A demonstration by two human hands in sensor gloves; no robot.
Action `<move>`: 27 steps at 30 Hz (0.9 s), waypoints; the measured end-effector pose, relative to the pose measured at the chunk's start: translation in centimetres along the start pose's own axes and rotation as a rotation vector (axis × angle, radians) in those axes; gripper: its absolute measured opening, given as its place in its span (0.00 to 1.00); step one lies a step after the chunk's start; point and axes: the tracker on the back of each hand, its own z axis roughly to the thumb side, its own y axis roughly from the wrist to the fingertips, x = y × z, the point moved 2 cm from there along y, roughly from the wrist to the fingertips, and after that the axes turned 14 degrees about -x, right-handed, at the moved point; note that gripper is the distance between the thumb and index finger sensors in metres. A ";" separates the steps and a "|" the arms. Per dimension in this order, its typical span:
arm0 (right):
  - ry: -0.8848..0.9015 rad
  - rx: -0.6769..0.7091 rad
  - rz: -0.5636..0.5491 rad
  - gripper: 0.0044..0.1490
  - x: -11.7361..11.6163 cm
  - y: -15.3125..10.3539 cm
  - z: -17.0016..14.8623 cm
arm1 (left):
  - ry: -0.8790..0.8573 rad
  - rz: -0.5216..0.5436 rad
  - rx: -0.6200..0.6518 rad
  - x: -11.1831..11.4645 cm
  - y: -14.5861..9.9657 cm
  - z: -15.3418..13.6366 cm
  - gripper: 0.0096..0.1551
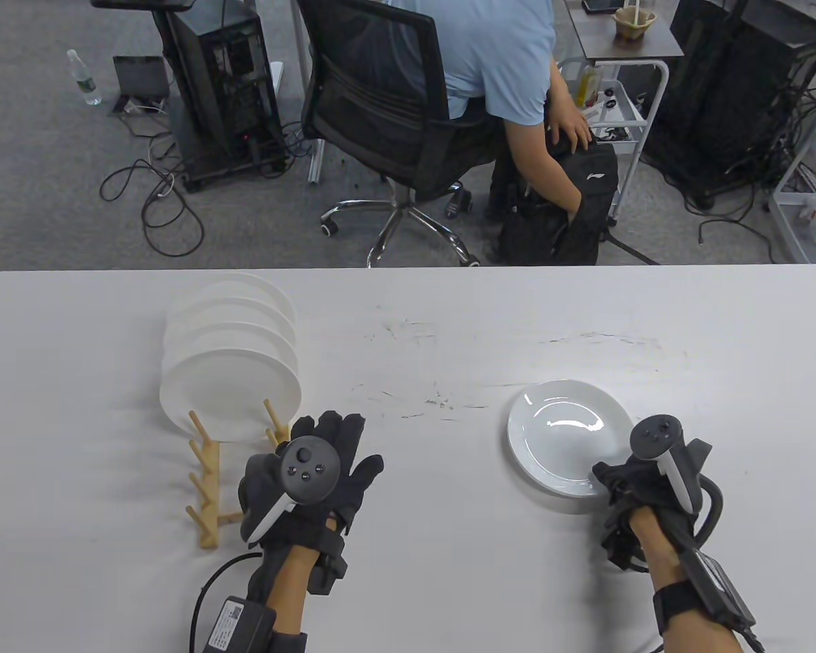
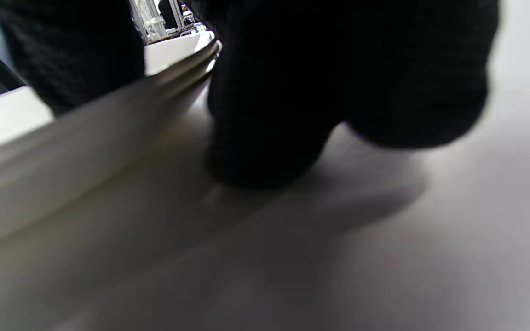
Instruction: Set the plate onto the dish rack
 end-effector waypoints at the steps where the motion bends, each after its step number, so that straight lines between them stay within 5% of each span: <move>1: 0.079 -0.042 0.014 0.51 0.1 0.2 -0.4 | -0.005 -0.002 -0.002 0.0 0.0 -0.1 0.44; 8: 0.249 -0.082 -0.056 0.35 4.1 0.3 -2.3 | -0.019 -0.024 0.002 0.3 0.0 -0.1 0.44; 14: 0.424 0.137 -0.166 0.35 8.5 -3.6 -1.3 | -0.032 -0.033 0.016 0.5 0.1 -0.1 0.44; 18: 0.455 0.275 -0.272 0.38 9.1 -6.8 -0.4 | -0.086 -0.046 0.036 0.7 0.2 0.0 0.44; 21: 0.578 0.320 -0.182 0.38 8.7 -7.5 -0.1 | -0.159 -0.072 0.053 1.1 0.2 0.2 0.44; 27: 0.912 0.360 0.333 0.37 4.6 -7.9 1.4 | -0.396 -0.216 0.059 2.8 0.2 1.0 0.47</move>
